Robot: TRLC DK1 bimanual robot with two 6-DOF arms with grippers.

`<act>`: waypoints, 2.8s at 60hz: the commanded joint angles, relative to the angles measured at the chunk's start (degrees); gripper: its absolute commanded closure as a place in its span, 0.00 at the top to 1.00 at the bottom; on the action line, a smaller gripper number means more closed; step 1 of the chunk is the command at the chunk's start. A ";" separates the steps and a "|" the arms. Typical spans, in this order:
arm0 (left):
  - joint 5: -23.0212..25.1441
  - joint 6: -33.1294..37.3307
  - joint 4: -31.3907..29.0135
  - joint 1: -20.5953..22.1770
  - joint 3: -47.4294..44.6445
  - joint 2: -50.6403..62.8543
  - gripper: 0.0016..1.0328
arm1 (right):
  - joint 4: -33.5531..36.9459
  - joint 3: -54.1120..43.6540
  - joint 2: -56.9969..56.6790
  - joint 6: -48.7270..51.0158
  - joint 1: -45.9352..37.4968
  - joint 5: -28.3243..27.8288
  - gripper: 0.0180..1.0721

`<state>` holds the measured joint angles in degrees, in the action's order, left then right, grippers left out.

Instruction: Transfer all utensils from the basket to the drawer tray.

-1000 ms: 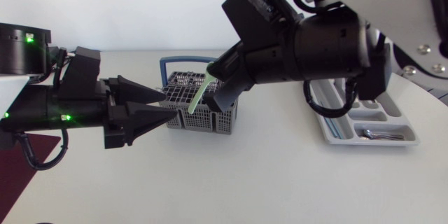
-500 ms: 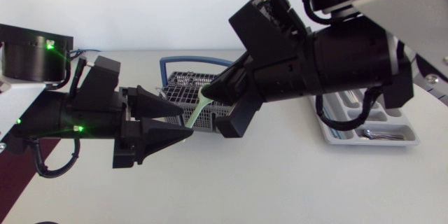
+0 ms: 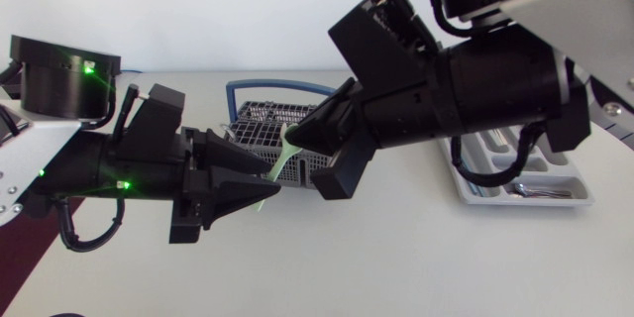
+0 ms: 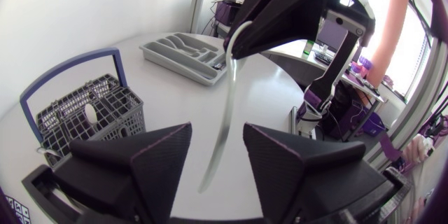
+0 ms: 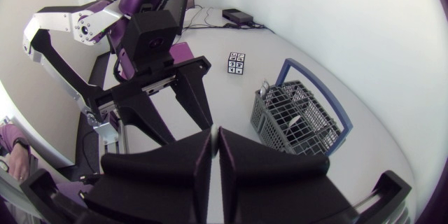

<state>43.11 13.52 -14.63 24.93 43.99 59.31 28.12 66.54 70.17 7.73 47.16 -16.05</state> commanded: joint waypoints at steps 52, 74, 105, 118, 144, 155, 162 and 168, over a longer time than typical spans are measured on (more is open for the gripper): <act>0.57 -1.74 1.45 1.18 0.57 2.21 0.03 | -3.77 0.17 1.55 -4.74 -4.00 -2.14 0.57; -7.34 -10.88 10.59 -0.85 0.66 3.18 0.03 | -5.79 3.68 7.08 -9.75 -5.58 -0.91 0.60; -13.32 -13.69 15.95 -0.58 0.40 3.97 0.03 | -5.27 10.62 15.43 -13.53 -4.27 -1.96 0.46; -15.34 -14.40 17.80 -0.67 0.22 4.32 0.03 | -5.18 11.42 16.66 -13.97 -3.65 -2.32 0.36; -16.57 -14.75 18.68 0.47 -0.22 4.41 0.03 | -5.62 11.06 17.02 -14.23 -3.56 -3.72 0.12; -16.57 -14.66 18.68 1.00 -0.39 4.41 0.03 | -5.71 10.98 17.10 -14.14 -3.56 -4.07 0.12; -16.57 -14.49 18.68 1.35 -0.48 4.41 0.03 | -5.71 10.98 17.02 -14.14 -3.39 -3.99 0.20; -16.57 -14.57 18.68 1.62 -0.48 4.41 0.03 | -5.62 10.98 17.19 -14.14 -3.30 -3.90 0.37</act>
<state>26.06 -0.05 2.98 25.39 43.97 62.96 22.68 76.62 85.93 -4.93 43.18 -19.35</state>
